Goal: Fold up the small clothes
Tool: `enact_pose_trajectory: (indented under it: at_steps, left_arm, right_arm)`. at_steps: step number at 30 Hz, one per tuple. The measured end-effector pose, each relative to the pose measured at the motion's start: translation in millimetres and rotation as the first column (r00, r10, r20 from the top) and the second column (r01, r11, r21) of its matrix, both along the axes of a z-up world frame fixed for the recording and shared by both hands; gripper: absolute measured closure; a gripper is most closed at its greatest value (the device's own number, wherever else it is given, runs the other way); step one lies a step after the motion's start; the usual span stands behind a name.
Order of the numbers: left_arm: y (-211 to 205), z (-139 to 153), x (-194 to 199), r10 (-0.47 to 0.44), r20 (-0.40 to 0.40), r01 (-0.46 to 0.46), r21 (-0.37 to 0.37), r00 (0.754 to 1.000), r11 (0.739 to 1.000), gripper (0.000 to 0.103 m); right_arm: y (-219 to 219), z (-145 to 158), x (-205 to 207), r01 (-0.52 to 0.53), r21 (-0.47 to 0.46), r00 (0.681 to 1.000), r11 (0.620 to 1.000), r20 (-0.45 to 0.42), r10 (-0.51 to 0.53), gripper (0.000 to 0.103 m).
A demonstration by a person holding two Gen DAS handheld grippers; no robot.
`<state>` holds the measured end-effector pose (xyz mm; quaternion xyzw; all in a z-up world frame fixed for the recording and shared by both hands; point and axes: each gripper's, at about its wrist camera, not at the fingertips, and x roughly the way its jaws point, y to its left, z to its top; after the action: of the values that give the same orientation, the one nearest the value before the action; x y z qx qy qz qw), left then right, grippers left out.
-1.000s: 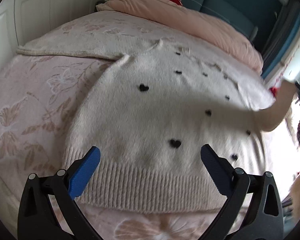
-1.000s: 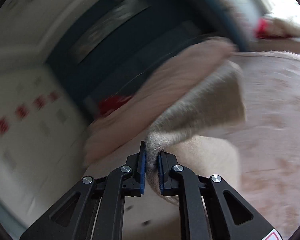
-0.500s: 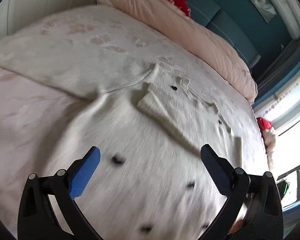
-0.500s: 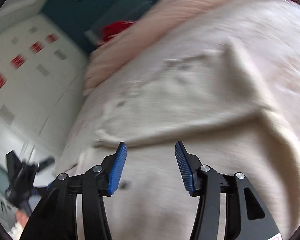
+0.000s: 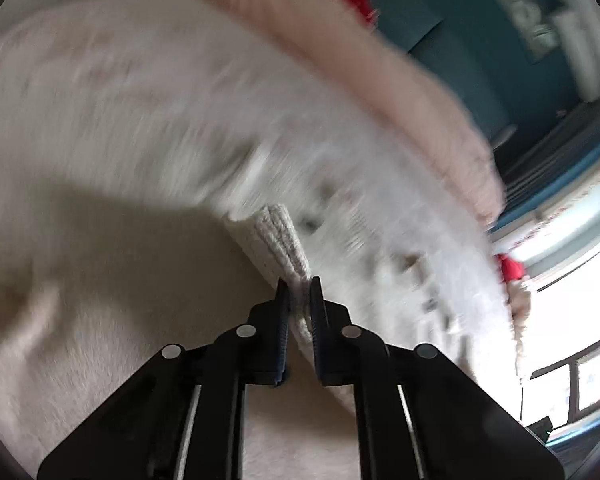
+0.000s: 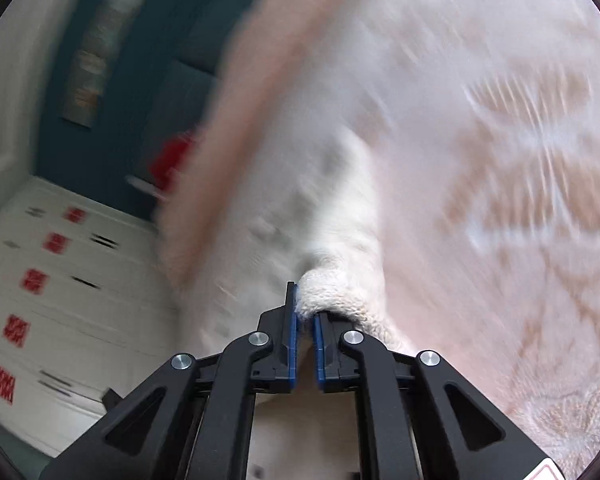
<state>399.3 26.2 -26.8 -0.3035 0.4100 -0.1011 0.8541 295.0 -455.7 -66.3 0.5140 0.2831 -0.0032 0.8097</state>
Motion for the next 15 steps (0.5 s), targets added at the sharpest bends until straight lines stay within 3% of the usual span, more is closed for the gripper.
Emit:
enact_pose_trajectory:
  at_steps: [2,3,5,6,7,10,13,15]
  left_arm:
    - [8,2,-5,0.004,0.014,-0.003,-0.025,1.000,1.000,0.094]
    - [11,-7,-6,0.006,-0.002,-0.006,-0.011,1.000,1.000,0.094]
    - [11,-36,-3,0.001,-0.079,0.003,0.061,0.997,0.998,0.094]
    - [11,-55,-4,0.003,-0.132,0.009,0.091,0.991,0.996,0.093]
    - [12,-63,-10,-0.004,-0.100,0.013,0.084,0.995,0.996,0.092]
    - [11,-62,-22,-0.010,-0.018,0.012,0.104,1.000,0.994,0.091]
    - [12,-66,-23,-0.002,0.010,0.001,0.080,1.000,0.997,0.091]
    - [16,-69,-30,0.002,0.029,-0.003,0.056,1.000,0.998,0.091]
  right_arm:
    - [1,12,-13,0.017,-0.098,1.000,0.995,0.028,-0.015,0.096]
    - [1,2,-12,0.004,-0.130,1.000,0.992,-0.023,-0.007,0.096]
    - [5,-36,-12,-0.066,-0.141,0.978,0.988,-0.208,0.035,0.100]
    - [7,-44,-14,-0.077,-0.132,0.977,0.988,-0.208,0.048,0.101]
    - [7,-35,-18,-0.063,-0.149,0.982,0.987,-0.183,0.035,0.099]
    - [14,-3,-29,-0.061,-0.208,0.976,0.976,-0.216,0.015,0.091]
    - [35,39,-47,-0.009,-0.425,0.984,0.905,-0.167,-0.068,0.088]
    - [48,57,-43,-0.020,-0.488,0.990,0.873,-0.130,-0.050,0.087]
